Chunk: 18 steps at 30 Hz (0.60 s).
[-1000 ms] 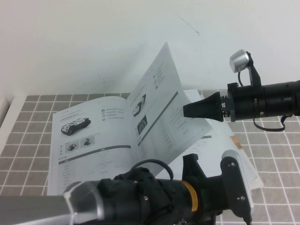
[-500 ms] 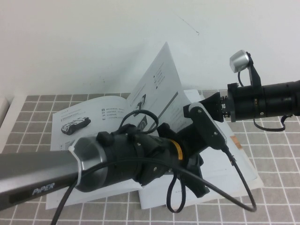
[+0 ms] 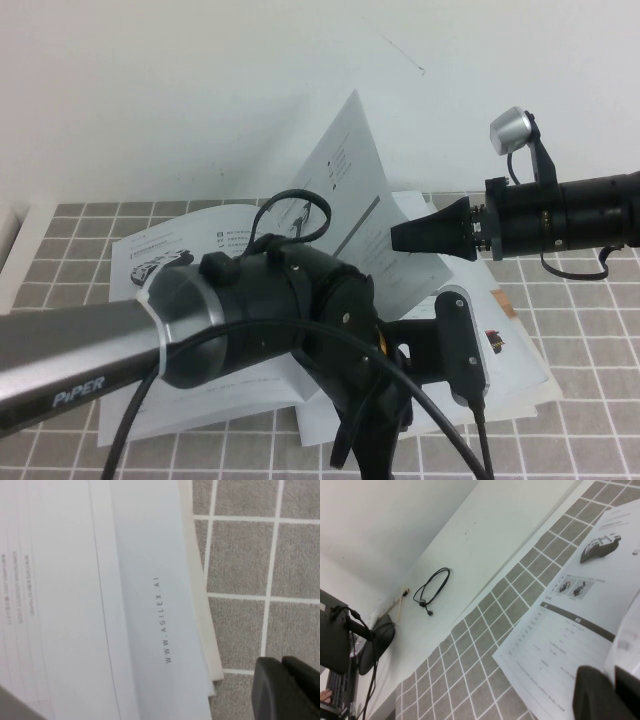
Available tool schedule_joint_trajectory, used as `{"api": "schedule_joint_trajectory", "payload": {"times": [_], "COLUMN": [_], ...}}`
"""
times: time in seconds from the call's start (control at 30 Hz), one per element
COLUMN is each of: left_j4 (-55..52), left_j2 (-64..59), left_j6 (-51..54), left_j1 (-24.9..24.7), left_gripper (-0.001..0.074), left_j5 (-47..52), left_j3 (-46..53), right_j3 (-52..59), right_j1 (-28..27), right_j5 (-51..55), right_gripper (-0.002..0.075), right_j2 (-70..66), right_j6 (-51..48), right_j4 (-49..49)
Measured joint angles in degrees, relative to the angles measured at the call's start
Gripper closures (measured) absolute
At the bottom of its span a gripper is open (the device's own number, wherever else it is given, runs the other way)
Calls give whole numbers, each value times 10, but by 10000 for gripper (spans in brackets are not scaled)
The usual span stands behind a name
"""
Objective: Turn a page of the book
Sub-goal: Open the closed book
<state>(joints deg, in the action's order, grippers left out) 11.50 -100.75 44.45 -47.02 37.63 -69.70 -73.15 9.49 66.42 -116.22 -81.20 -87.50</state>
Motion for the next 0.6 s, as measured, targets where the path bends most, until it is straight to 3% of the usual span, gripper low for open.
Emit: {"api": "schedule_joint_trajectory", "payload": {"times": [0.23,0.33,0.6], "left_j4": [-58,-124,-397], "left_j2": [-22,-50,-110], "left_j6": [91,71,-232], "left_j1": [-17,-41,-96], "left_gripper": [739,739,739], "left_j5": [83,82,33], "left_j3": [-51,-68,-78], "right_j3": [0,0,0], "right_j1": [0,0,0], "right_j5": [0,0,0], "right_gripper": [703,703,703], "right_j2": [0,0,0], "right_j6": [-1,-1,-1], "right_j4": [0,0,-8]}}
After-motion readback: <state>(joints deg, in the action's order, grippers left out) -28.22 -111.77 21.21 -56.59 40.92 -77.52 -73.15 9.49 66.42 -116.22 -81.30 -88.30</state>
